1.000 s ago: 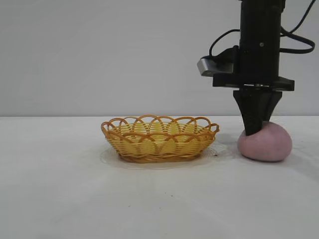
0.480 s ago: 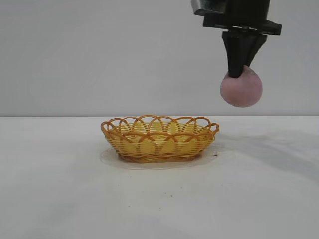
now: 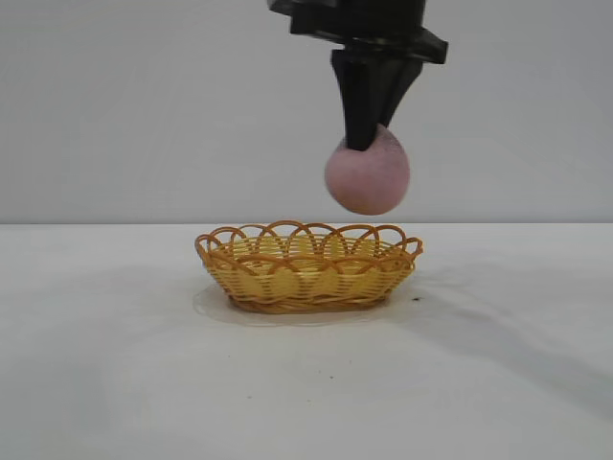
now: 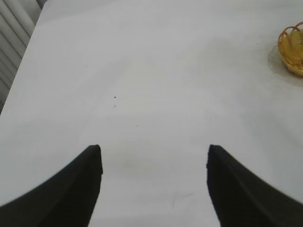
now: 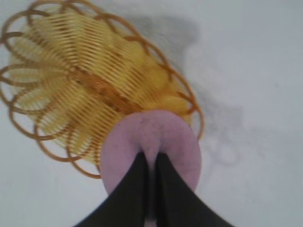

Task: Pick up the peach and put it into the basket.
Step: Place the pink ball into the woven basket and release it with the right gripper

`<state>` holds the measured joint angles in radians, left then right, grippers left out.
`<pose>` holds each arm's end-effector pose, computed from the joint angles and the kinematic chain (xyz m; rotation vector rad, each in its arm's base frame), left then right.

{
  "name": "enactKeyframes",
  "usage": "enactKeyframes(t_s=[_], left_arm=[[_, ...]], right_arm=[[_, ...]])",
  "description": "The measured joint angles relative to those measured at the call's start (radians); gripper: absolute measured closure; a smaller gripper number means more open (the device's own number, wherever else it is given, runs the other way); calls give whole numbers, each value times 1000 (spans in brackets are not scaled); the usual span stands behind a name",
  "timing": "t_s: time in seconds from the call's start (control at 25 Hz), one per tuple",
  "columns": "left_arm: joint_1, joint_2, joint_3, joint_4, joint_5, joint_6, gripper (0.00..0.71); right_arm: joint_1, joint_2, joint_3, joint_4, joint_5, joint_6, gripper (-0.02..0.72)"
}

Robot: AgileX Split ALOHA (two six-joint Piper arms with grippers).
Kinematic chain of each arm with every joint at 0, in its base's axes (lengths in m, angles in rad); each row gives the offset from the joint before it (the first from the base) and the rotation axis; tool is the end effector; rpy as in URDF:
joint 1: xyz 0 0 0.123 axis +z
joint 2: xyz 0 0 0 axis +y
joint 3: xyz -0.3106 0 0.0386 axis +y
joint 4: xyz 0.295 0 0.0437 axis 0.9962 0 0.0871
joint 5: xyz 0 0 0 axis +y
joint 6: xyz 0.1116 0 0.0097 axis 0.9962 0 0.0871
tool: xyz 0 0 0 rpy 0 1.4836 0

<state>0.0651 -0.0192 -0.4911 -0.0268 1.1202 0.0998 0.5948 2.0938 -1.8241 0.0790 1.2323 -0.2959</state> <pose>0.0219 -0.0013 0.2819 0.0387 2.0935 0.0675 0.4111 0.2882 0.2260 -1.2626 2.7161 0.1483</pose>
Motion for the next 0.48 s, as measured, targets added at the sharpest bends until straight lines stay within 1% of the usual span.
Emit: enactKeyframes(t_s=[0.08,0.24,0.4,0.48], left_arm=[[0,0,0,0,0,0,247],[0,0,0,0,0,0,247],[0,0,0,0,0,0,247],[0,0,0,0,0,0,247]], right_arm=[[6,33,-28,3,1,0,703],[6,105,-103,30,1,0,703],[6,145,-136,80,1,0,703],[6,157,-138,87,1,0,703]])
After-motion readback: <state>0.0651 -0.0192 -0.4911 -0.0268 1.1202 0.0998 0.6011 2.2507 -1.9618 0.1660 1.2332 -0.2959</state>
